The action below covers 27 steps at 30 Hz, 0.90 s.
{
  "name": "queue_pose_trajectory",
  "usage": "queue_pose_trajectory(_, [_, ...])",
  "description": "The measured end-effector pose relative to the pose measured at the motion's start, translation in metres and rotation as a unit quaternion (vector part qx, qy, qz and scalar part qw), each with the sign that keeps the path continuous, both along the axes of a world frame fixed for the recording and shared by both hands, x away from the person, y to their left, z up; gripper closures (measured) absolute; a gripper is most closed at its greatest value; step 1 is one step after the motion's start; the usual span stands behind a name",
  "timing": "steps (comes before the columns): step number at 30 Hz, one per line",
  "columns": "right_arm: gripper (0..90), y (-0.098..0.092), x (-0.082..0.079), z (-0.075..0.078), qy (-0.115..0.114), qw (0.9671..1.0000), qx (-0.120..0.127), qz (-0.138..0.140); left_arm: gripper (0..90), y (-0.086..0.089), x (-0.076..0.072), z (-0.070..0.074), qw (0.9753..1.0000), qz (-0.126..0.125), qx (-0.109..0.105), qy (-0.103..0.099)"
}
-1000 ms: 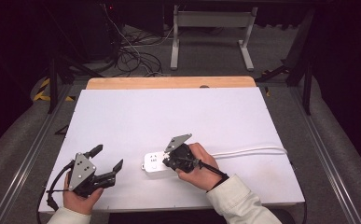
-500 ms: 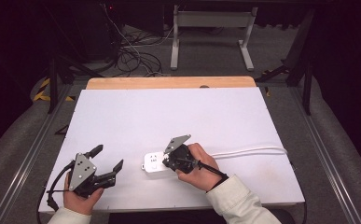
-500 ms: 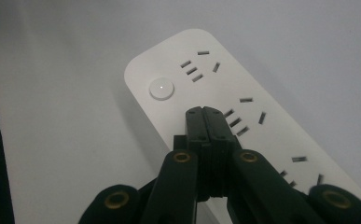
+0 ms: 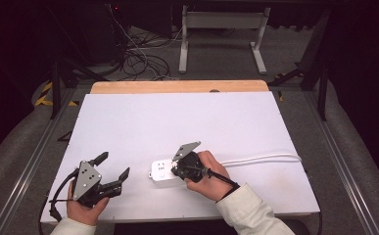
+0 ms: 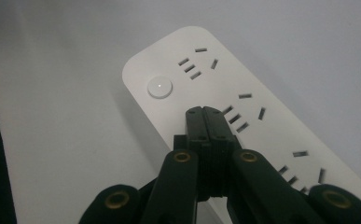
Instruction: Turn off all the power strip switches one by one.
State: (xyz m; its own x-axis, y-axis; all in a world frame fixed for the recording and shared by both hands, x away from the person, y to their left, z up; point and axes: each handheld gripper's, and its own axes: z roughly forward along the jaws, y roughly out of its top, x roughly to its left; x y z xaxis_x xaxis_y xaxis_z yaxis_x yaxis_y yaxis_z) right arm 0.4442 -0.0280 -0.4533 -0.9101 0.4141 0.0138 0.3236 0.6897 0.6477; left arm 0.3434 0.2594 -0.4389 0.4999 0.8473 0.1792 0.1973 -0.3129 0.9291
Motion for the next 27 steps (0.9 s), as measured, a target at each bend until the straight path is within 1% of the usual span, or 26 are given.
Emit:
queue_pose_trajectory(1, [90.0,0.0,0.001,0.0,0.007,1.0,0.005,-0.002,19.8,0.0,0.0,0.0,1.0,0.0,0.0,-0.001])
queue_pose_trajectory(2, [90.0,-0.002,0.002,0.002,0.003,0.9997,0.023,0.0,19.8,0.0,0.0,0.0,1.0,0.0,0.0,0.0])
queue_pose_trajectory(3, [90.0,-0.003,0.001,0.004,-0.005,0.9998,0.019,-0.003,19.8,0.0,0.0,0.0,1.0,-0.001,-0.002,0.0])
queue_pose_trajectory(4, [90.0,-0.004,0.0,0.007,-0.009,0.9993,0.037,0.003,19.8,0.001,0.0,0.0,1.0,-0.001,-0.003,0.0])
queue_pose_trajectory(5, [90.0,-0.004,-0.001,0.01,-0.007,0.9982,0.059,0.007,19.8,0.001,0.0,0.0,1.0,-0.001,-0.003,0.0])
queue_pose_trajectory(6, [90.0,-0.003,-0.002,0.012,-0.012,0.9978,0.065,0.006,19.8,0.001,0.0,0.0,1.0,-0.001,-0.004,0.0])
queue_pose_trajectory(7, [90.0,-0.001,-0.003,0.014,-0.021,0.998,0.059,0.006,19.8,0.001,0.001,0.0,1.0,-0.001,-0.005,0.0])
queue_pose_trajectory(8, [90.0,0.0,-0.003,0.014,-0.024,0.9978,0.061,0.005,19.8,0.001,0.001,0.0,1.0,-0.001,-0.005,0.0])
queue_pose_trajectory(11, [90.0,0.0,-0.002,0.014,-0.026,0.9979,0.059,0.003,19.8,0.002,0.0,0.001,1.0,-0.002,-0.003,-0.002])
queue_pose_trajectory(13, [90.0,0.0,-0.003,0.016,-0.025,0.9976,0.065,0.001,19.8,0.002,0.0,0.001,1.0,-0.002,-0.002,-0.003])
queue_pose_trajectory(19, [90.0,0.004,-0.006,0.019,-0.03,0.9973,0.066,0.009,19.8,0.001,0.0,0.001,1.0,-0.002,-0.003,-0.002])
queue_pose_trajectory(23, [90.0,0.009,-0.007,0.019,-0.029,0.9969,0.071,0.014,19.8,0.001,0.0,0.0,1.0,-0.002,-0.001,-0.001])
queue_pose_trajectory(27, [90.0,0.018,-0.009,0.014,-0.02,0.9971,0.07,0.023,19.8,0.001,0.0,0.0,1.0,-0.002,-0.003,0.0])
